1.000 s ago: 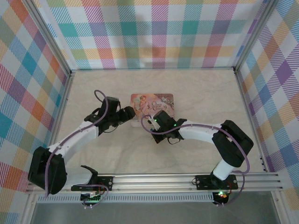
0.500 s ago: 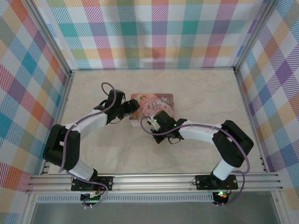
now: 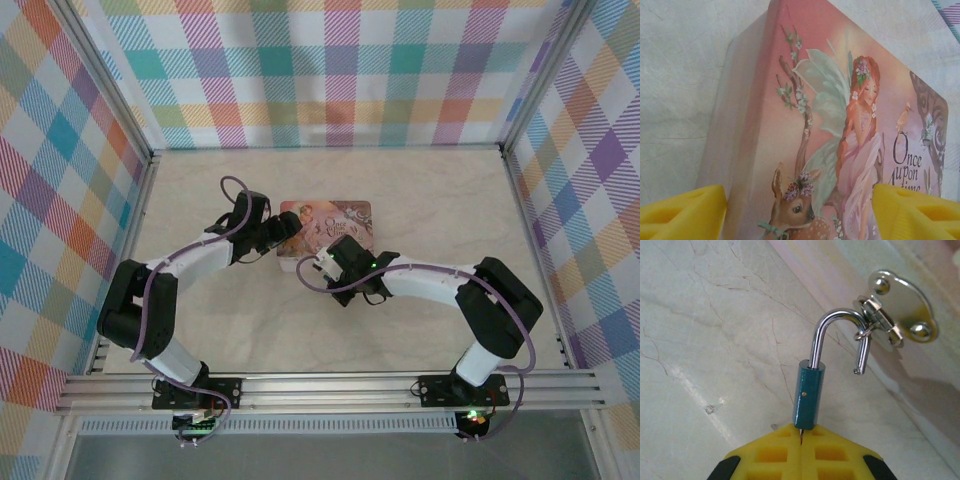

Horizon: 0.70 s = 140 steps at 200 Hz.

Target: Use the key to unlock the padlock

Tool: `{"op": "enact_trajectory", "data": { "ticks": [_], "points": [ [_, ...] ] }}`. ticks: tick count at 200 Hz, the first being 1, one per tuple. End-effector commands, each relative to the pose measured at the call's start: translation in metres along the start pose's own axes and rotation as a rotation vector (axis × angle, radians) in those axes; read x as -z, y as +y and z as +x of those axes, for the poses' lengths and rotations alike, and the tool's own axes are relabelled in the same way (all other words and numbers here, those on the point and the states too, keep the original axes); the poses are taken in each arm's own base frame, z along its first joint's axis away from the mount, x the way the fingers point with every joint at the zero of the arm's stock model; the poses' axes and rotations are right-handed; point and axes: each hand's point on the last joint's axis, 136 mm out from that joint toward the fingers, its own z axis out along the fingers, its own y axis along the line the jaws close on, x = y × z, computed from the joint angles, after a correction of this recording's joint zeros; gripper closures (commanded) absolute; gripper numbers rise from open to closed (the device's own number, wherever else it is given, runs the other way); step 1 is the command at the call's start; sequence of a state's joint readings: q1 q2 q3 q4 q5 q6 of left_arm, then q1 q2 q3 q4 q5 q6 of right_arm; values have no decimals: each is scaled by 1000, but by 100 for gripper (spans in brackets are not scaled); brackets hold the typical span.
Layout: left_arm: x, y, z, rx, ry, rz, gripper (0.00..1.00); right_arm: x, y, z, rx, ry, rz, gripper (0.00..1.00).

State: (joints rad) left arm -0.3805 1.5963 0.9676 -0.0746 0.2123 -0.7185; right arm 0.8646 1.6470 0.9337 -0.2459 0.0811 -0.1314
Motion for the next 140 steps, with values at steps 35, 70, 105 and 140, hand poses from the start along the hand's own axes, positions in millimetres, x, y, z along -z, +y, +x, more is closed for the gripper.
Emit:
{"op": "enact_trajectory", "data": {
  "ticks": [35,70,105,140],
  "points": [
    [0,-11,-9,12,-6,43,24,-1,-8,-12,175,-6,56,100],
    [-3,-12,-6,21,6,57,24,0,-11,-18,235,-35,74,100],
    [-6,-15,-3,34,18,74,24,1,-10,-31,312,-82,81,100],
    [-9,-20,1,35,24,81,25,-2,-9,-44,423,-134,103,100]
  ]
}}
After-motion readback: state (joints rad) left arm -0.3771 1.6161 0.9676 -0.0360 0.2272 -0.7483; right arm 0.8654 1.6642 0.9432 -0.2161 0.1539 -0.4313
